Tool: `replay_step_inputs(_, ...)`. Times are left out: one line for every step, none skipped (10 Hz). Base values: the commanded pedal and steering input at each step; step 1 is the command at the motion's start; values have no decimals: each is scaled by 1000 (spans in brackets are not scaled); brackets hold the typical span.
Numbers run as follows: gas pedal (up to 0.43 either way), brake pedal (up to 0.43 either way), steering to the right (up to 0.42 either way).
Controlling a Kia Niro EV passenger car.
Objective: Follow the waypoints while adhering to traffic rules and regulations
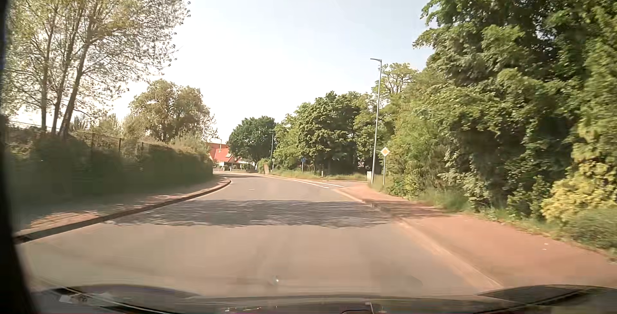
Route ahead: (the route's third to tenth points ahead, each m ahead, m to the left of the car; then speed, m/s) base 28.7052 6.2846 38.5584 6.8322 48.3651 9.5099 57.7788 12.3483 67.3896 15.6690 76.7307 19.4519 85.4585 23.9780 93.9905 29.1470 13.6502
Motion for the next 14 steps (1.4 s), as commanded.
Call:
replay_step_inputs(177, 0, -19)
replay_step_inputs(177, 0, -20)
replay_step_inputs(177, 0, -20)
replay_step_inputs(177, 0, -23)
replay_step_inputs(177, 0, -26)
replay_step_inputs(177, 0, -27)
replay_step_inputs(177, 0, -27)
replay_step_inputs(177, 0, -27)
replay_step_inputs(177, 0, -28)
replay_step_inputs(177, 0, -28)
replay_step_inputs(177, 0, -29)
replay_step_inputs(177, 0, -28)
replay_step_inputs(177, 0, -29)
replay_step_inputs(177, 0, -29)
